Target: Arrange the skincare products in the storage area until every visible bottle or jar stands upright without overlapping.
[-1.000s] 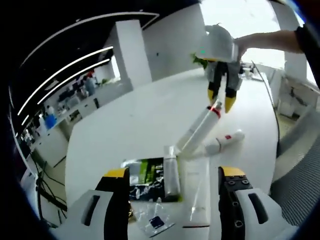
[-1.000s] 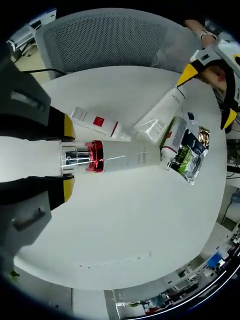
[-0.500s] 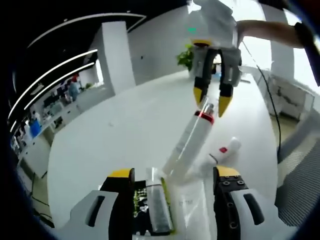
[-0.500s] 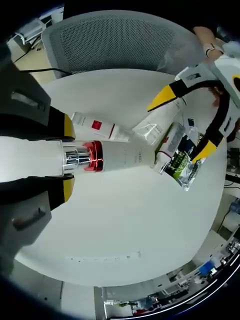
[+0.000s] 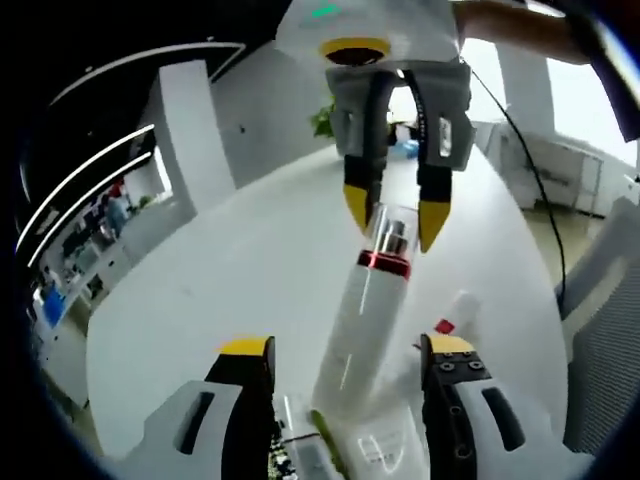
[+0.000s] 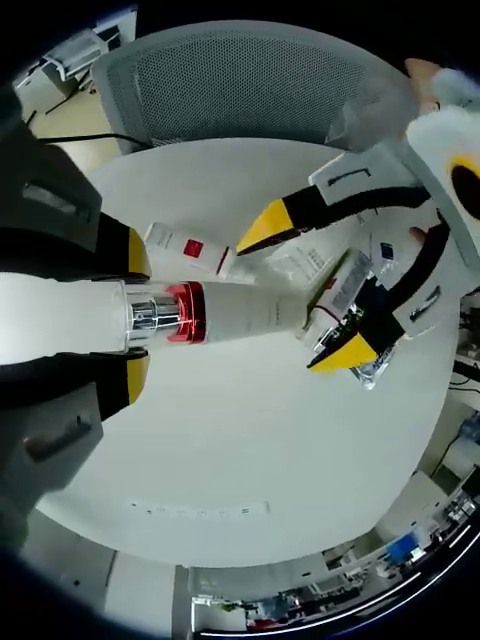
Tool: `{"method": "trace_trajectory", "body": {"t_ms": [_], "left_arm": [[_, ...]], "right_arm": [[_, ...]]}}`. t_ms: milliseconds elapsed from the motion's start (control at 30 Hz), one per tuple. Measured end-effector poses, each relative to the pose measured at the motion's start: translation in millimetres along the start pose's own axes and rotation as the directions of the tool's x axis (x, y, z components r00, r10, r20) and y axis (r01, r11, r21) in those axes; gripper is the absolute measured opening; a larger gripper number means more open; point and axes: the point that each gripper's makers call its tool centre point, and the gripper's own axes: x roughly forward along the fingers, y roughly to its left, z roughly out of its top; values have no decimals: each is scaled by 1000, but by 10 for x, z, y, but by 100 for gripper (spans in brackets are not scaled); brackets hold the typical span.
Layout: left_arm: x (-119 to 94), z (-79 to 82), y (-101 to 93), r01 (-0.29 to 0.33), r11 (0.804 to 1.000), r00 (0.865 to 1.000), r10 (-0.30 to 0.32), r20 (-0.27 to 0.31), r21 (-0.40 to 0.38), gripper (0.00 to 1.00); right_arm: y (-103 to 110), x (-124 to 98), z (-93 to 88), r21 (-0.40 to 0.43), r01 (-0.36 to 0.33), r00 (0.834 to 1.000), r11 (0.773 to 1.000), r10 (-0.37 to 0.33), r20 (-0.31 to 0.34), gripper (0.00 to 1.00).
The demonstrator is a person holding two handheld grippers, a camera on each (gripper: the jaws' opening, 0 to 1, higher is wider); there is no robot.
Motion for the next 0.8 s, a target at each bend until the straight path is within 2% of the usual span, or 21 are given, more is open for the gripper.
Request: {"method": "trace_trajectory", "body": {"t_ms": [33, 100, 267, 500, 800], "left_arm": [[24, 18, -25, 11, 1000, 1000, -11, 3, 11, 61], [74, 46, -41, 16, 1000, 1000, -16, -3, 16, 58], [165, 146, -99, 50, 998, 998, -51, 23, 28, 52], [274, 156, -152, 71, 996, 997, -72, 9, 59, 47], [395, 171, -203, 75, 988, 997, -76, 4, 134, 34]], "right_arm": [[1, -6, 7, -7, 1, 1000, 1000, -1, -5, 26], [1, -14, 17, -10, 4, 1000, 1000, -4, -11, 26], [6, -43, 41, -16, 0, 1000, 1000, -1, -18, 26], [17, -79, 85, -34, -7, 999, 999, 6, -36, 26], [-12, -112, 126, -47, -14, 998, 999, 11, -64, 26]]}}
